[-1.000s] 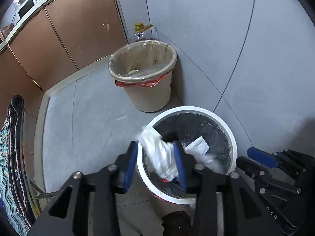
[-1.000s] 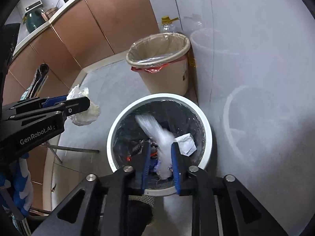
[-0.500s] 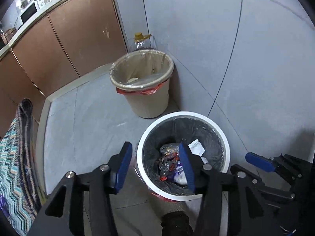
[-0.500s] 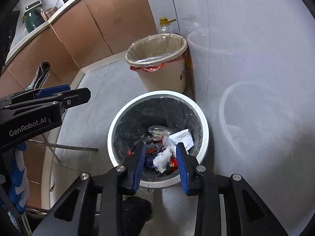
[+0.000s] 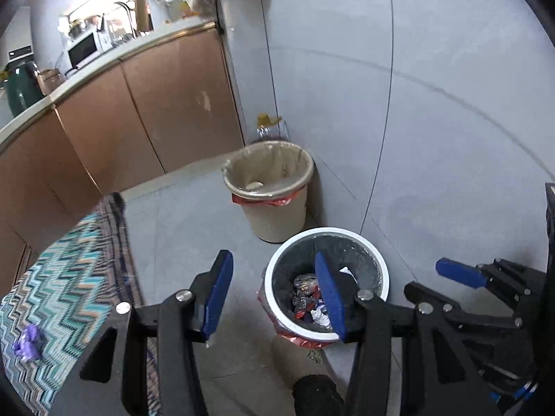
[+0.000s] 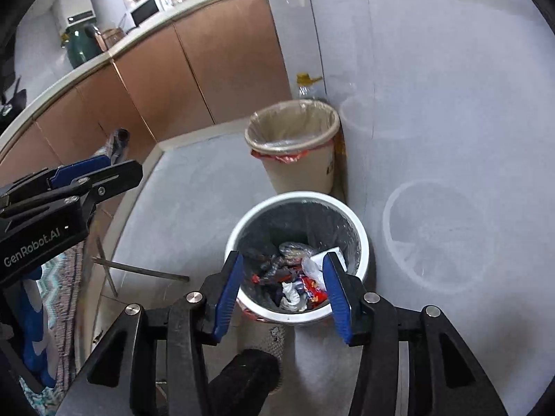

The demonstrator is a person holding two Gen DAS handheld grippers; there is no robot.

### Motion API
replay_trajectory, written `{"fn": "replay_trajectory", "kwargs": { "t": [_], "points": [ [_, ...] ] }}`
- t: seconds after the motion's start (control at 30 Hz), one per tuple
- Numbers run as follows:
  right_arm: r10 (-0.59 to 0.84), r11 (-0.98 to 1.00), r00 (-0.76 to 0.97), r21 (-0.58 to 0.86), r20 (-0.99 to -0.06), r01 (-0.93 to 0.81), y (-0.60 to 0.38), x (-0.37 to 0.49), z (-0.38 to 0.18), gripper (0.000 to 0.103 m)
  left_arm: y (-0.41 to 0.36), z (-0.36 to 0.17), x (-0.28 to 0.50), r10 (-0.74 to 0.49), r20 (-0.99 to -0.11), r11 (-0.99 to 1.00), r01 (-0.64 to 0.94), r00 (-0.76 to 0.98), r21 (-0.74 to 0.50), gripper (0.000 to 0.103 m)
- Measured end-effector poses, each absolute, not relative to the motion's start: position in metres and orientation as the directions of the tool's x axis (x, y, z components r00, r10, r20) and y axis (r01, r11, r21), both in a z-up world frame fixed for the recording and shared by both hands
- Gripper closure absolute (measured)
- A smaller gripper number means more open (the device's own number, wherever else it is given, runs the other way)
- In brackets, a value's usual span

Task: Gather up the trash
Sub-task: 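Move both open tools back over the purple gloves on the table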

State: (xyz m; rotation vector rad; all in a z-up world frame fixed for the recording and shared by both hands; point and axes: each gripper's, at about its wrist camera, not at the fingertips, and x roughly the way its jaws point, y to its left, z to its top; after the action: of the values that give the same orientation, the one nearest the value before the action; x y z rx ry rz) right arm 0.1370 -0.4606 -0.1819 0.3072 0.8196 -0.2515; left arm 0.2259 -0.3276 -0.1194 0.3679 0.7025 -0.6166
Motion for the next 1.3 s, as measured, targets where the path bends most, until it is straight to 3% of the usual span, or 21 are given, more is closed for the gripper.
{"fn": "replay_trajectory", "kwargs": {
  "t": [0.17, 0.43, 0.77, 0.97, 1.3],
  "points": [
    [-0.108, 0.938, 0.702, 0.162, -0.704, 0.306, -0.439, 0.115, -0.149, 0.055, -0.293, -0.093, 0.194, -0.397, -0.639, 0.776, 0.613, 0.659, 0.151, 0.049],
    [-0.083, 0.963, 0.768, 0.147, -0.635, 0.226, -0.393, 0.086, -0.102, 0.054, -0.239, -0.062, 0.155, -0.393, -0.562, 0.801, 0.572, 0.728, 0.18, 0.047],
    [-0.046, 0.987, 0.823, 0.102, -0.566, 0.126, -0.34, 0.06, -0.059, 0.052, -0.176, -0.037, 0.112, -0.349, -0.475, 0.852, 0.484, 0.808, 0.198, 0.033],
    [-0.013, 0.997, 0.847, 0.059, -0.531, 0.053, -0.311, 0.046, -0.037, 0.046, -0.143, -0.033, 0.099, -0.325, -0.46, 0.874, 0.448, 0.826, 0.187, 0.028],
    [0.089, 0.995, 0.849, 0.002, -0.521, -0.103, -0.249, 0.064, -0.01, 0.045, -0.067, -0.045, 0.12, -0.26, -0.465, 0.923, 0.36, 0.847, 0.139, 0.028]
  ]
}}
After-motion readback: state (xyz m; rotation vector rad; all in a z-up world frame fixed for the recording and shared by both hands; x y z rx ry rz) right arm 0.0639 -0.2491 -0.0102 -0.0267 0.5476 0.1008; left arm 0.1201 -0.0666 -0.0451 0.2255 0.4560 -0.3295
